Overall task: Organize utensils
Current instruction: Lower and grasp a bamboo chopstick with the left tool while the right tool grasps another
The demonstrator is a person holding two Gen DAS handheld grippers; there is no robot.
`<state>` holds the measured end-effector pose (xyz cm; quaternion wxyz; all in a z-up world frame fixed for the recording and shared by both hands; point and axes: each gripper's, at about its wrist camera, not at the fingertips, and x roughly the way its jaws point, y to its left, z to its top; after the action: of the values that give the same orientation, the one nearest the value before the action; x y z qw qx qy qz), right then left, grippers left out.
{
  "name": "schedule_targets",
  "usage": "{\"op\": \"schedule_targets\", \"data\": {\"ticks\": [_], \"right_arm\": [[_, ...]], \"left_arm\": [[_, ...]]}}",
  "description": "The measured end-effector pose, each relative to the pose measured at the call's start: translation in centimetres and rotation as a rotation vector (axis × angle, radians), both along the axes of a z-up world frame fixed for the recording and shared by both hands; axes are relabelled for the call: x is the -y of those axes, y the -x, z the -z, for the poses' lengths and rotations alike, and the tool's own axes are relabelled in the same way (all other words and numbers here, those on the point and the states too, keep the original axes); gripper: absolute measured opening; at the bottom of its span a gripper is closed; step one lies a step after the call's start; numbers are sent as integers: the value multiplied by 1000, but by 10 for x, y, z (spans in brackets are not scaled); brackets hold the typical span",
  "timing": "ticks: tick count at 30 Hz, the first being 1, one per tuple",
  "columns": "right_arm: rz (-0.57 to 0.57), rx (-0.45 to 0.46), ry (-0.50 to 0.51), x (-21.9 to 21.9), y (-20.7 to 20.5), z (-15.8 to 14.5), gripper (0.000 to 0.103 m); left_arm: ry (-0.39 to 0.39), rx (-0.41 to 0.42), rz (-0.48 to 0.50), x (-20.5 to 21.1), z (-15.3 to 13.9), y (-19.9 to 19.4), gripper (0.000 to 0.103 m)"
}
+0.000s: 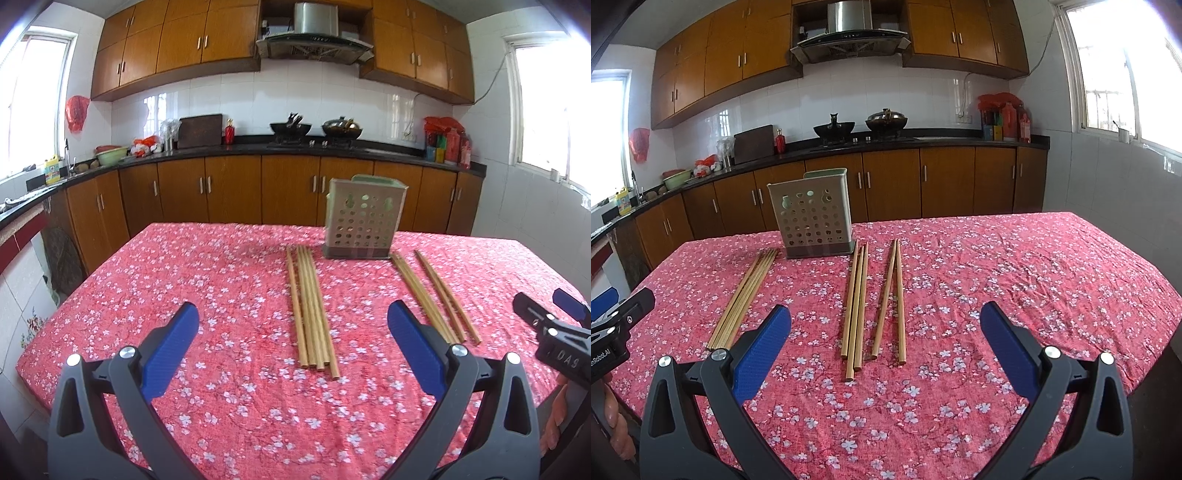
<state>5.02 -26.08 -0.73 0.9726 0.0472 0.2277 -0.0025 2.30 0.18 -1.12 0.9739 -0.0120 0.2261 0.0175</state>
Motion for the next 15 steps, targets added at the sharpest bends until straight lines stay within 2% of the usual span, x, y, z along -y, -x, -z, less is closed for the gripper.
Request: {"op": "schedule_targets", "data": {"ticks": [2, 6, 8, 10, 12, 15], "right_arm": [[17, -42, -12, 6, -14, 5, 101], [61, -182, -38, 24, -56, 22, 101], [80, -236, -69, 33, -74, 31, 89], [93, -300, -100, 41, -91, 38, 68], [77, -356, -145, 46, -108, 47, 55], [47, -386, -135, 39, -120, 52, 46]], "left_arm": [[-5, -35, -24, -5, 4, -11, 99], [-14, -116, -75, -20, 16, -37, 99], [-11, -156, -104, -29, 22, -51, 99], [7, -186, -121, -40, 27, -62, 99], [26, -224, -130, -48, 31, -74, 99], [49, -258, -121, -56, 36, -88, 99]]}}
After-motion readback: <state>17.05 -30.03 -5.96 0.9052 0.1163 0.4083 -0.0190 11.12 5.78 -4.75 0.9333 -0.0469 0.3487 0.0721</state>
